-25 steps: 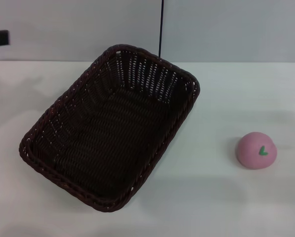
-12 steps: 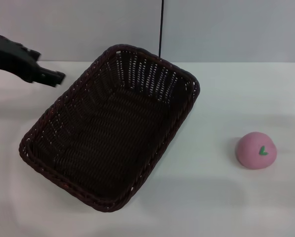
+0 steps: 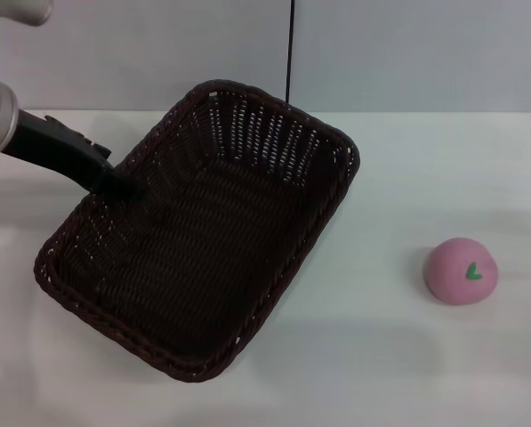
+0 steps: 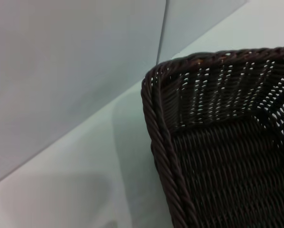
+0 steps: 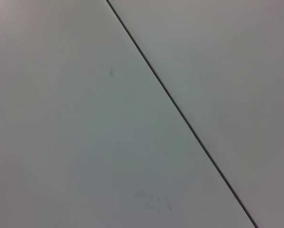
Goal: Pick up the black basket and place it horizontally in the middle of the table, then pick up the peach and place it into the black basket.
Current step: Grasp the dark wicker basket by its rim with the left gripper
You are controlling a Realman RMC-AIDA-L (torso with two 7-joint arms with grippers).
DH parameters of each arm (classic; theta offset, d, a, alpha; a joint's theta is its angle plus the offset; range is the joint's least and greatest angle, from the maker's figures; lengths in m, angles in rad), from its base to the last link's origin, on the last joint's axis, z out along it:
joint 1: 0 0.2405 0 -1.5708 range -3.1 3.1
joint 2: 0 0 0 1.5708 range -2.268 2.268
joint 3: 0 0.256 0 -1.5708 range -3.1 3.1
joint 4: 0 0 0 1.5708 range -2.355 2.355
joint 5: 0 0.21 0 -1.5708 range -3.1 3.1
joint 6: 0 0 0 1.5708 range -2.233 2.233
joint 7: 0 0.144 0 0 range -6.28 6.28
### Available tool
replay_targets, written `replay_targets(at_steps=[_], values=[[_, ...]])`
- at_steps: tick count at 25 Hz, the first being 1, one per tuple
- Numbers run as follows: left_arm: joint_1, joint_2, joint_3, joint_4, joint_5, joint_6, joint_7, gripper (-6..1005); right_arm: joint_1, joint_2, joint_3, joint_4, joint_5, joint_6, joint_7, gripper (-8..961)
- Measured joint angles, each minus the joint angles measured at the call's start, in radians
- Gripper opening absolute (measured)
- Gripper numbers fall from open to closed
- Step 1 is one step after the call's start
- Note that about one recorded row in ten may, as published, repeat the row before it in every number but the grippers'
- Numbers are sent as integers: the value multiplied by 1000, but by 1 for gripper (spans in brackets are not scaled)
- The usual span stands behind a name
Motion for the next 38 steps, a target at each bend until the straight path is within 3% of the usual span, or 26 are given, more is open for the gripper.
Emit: replay_targets(at_steps=[16, 29, 35, 38], values=[[-35, 0, 47, -138, 50, -77, -50, 781, 5, -5, 0, -27, -3, 27, 1, 717], [-47, 2, 56, -146, 80, -54, -56, 749, -11, -4, 20, -44, 4, 22, 2, 718], [-57, 2, 86, -110, 98, -26, -38, 358, -20, -3, 23, -45, 4, 9, 2, 717], [-75, 1, 87, -106, 98, -15, 8, 276, -23, -3, 23, -45, 4, 7, 3, 718]])
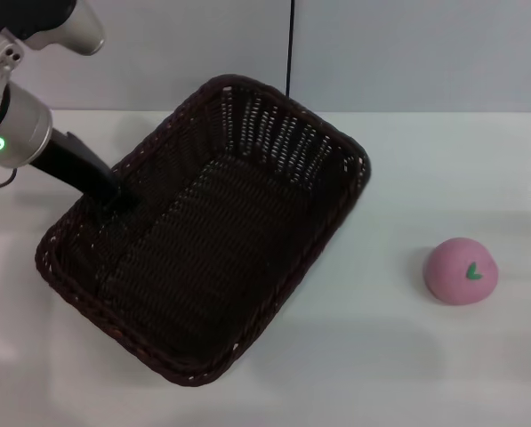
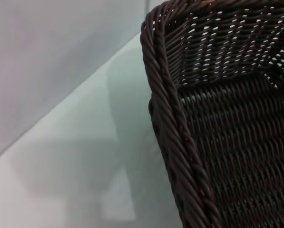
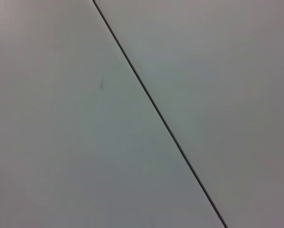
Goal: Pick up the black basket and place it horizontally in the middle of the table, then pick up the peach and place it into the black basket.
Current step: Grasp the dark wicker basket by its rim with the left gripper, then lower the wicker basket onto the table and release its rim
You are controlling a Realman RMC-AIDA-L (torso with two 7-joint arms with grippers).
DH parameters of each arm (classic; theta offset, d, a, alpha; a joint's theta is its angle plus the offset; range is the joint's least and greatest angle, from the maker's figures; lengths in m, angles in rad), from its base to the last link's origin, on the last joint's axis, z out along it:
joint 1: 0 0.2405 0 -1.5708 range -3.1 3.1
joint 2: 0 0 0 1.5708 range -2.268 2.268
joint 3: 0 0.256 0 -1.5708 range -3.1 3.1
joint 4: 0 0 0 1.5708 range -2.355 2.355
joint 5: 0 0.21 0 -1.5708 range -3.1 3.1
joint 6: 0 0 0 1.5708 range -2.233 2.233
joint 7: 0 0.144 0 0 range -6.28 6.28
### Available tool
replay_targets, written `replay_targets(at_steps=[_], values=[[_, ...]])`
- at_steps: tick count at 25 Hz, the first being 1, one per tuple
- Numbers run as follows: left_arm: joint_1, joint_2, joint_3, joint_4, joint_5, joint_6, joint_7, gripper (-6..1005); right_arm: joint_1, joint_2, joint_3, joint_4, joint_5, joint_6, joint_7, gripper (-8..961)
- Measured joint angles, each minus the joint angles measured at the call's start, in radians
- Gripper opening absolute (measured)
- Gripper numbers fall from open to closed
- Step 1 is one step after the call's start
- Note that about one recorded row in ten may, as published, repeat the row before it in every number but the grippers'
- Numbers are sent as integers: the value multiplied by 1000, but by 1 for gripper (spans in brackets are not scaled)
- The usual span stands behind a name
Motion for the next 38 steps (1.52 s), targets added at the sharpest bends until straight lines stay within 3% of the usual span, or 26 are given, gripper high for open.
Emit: replay_targets(at_steps=[3, 8, 13, 19, 24, 38], values=[[-34, 0, 1, 1, 3, 17, 86, 195, -2, 0, 1, -1, 0, 0, 0, 718], [-104, -2, 33, 8, 46, 8, 254, 195, -11, 0, 1, -14, 0, -1, 2, 718], [-160, -5, 125, 13, 60, -43, 431, 195, -32, -1, 6, -43, 0, -2, 12, 717], [-157, -7, 298, 43, 58, -136, 595, 195, -50, -1, 26, -70, 0, 0, 53, 717], [-166, -11, 321, 38, 29, -146, 672, 195, -56, -2, 26, -69, 0, 8, 55, 717], [-140, -10, 368, 37, 51, -74, 634, 196, -58, -2, 21, -62, -8, 11, 56, 716]])
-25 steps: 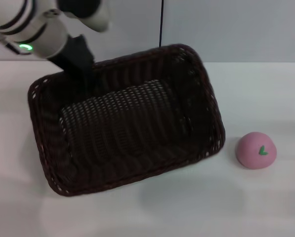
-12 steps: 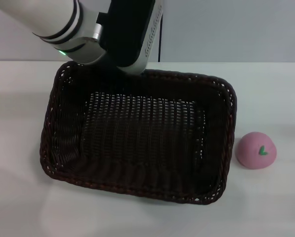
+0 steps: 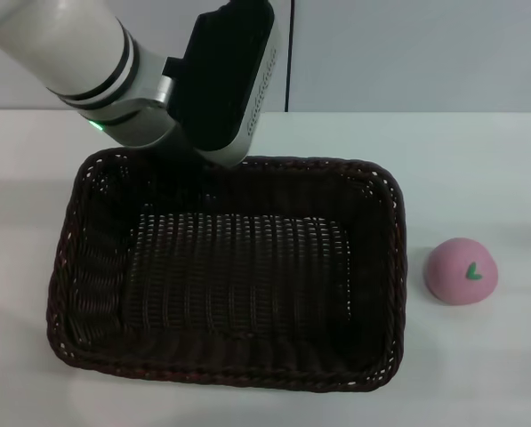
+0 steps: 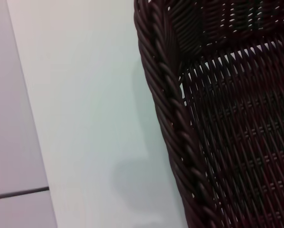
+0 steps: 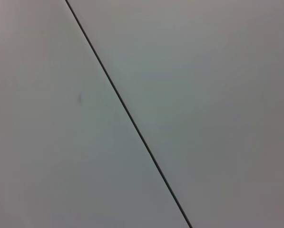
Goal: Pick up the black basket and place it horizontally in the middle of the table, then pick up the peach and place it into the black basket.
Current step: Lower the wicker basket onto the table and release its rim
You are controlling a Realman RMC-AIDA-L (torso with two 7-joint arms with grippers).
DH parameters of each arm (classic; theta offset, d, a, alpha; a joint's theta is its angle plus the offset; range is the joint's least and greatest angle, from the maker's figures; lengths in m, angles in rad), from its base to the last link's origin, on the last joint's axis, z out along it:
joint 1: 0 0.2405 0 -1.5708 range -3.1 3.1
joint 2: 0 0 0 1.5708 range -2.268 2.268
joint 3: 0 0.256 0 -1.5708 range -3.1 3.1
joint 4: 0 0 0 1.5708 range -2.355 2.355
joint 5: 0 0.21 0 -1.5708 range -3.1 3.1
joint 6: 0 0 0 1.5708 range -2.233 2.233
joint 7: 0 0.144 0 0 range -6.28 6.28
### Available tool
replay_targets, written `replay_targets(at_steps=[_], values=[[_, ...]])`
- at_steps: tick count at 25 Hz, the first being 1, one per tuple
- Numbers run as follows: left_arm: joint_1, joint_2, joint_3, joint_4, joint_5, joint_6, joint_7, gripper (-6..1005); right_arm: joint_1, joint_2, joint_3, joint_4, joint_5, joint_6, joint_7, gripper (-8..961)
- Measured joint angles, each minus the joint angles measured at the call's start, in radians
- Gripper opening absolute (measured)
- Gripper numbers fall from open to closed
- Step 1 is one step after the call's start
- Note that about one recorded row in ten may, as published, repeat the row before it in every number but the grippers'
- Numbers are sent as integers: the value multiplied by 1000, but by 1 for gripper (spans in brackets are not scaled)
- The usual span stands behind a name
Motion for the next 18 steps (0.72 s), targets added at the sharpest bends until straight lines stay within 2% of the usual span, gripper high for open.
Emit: replay_targets(at_steps=[5, 12, 18], values=[[19, 0, 50, 8, -1, -35, -28, 196, 1, 0, -3, 0, -2, 1, 0, 716], [16, -1, 52, 16, -28, -39, -47, 196, -1, 0, -3, 0, -2, 1, 0, 716], [15, -1, 63, 26, -27, -63, -131, 195, -1, 0, -3, 0, -2, 1, 0, 715]])
